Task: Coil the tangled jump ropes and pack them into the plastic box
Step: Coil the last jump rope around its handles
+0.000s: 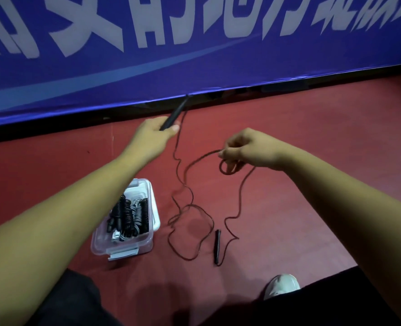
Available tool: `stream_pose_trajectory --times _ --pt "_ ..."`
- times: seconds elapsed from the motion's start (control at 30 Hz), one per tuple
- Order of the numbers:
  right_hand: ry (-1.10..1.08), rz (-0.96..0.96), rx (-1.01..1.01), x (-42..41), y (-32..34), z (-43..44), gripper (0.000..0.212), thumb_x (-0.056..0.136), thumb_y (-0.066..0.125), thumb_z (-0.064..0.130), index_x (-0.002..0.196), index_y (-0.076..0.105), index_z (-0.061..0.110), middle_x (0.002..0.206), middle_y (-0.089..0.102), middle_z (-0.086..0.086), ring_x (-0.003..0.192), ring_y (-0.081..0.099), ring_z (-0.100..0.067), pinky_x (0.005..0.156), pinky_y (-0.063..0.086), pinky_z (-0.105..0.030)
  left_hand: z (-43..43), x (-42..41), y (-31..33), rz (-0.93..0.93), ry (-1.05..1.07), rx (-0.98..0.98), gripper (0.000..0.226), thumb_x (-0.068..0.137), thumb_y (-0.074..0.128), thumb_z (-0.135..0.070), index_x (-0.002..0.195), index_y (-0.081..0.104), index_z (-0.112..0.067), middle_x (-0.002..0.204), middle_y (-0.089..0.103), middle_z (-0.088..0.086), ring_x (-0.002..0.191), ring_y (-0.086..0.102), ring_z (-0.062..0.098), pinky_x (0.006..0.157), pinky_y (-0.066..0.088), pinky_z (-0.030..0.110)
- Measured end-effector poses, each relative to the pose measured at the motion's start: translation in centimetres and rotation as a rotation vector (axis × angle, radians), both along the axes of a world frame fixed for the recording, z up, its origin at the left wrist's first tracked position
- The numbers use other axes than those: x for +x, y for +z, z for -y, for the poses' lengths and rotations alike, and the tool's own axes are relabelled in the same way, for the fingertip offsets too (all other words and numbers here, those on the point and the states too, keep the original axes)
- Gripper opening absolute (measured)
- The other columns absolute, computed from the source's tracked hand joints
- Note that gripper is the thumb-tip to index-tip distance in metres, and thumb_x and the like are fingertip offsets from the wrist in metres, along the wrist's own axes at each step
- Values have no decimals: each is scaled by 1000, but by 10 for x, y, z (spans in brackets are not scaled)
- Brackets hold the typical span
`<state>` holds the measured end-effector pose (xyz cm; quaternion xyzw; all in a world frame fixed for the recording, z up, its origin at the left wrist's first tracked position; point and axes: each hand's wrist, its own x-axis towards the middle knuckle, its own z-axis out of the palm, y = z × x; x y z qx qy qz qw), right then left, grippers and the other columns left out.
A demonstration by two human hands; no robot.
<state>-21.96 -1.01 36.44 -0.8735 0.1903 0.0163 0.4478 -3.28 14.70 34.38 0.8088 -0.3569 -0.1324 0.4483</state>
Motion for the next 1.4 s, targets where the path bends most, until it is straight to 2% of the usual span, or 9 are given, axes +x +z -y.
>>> stream_pose_trajectory --times 0.1,0.2,0.4,0.63,0.83,0.9,1.07,1.13,1.4 --pt "122 -36 -70 9 9 -22 27 100 57 19 75 60 11 65 68 0 52 65 -17 52 53 -31 6 -31 6 -156 -354 -78 17 99 56 -18 107 70 -13 100 70 0 91 59 6 86 45 20" --pt "92 58 -183 12 11 -21 25 98 59 21 75 64 13 52 60 8 42 51 -8 46 42 -23 5 -39 0 -89 -475 35 19 98 55 -31 84 63 -21 70 62 -10 71 57 10 71 43 30" --pt "8 81 -71 0 -2 5 19 96 65 27 95 72 10 60 57 4 47 43 -12 47 39 -24 6 -20 -4 -232 -131 -3 28 97 61 -22 70 52 -18 45 47 -10 41 44 9 53 35 25" --pt "-20 -318 -16 -22 -35 40 18 100 58 14 90 70 6 68 71 -8 58 62 -18 62 51 -26 -3 14 -10 -540 190 -99 26 99 57 -20 75 51 -16 51 40 -5 34 44 5 40 31 16" --pt "39 -148 -226 -11 -15 26 18 98 59 19 92 74 11 61 65 -1 52 55 -16 53 45 -23 -8 18 -17 42 154 223 21 99 56 -23 91 62 -5 73 53 9 66 48 26 52 29 33" --pt "90 -97 -224 -3 -5 10 20 98 59 20 92 75 10 59 62 -1 52 52 -18 51 43 -22 -3 7 -11 197 197 125 29 99 54 -27 88 60 -1 79 52 9 72 46 24 59 22 35" --pt "22 152 -101 17 10 -18 31 100 58 23 84 72 0 56 53 -8 47 44 -18 46 37 -24 9 -35 5 -426 -256 -221 22 105 43 -17 99 62 -7 73 73 0 68 68 12 65 49 19" --pt "-42 210 -16 20 12 -18 33 98 60 24 80 69 -2 58 50 -12 50 43 -19 47 36 -27 8 -45 6 -430 -382 -162 22 104 44 -15 94 61 -6 63 67 1 60 66 17 59 48 21" --pt "-33 -194 156 -7 -19 18 24 95 66 22 76 63 7 65 61 -8 68 68 -24 78 58 -42 9 -17 7 -676 -3 -423 25 102 48 -10 78 46 -12 43 35 -11 41 29 3 44 27 15"
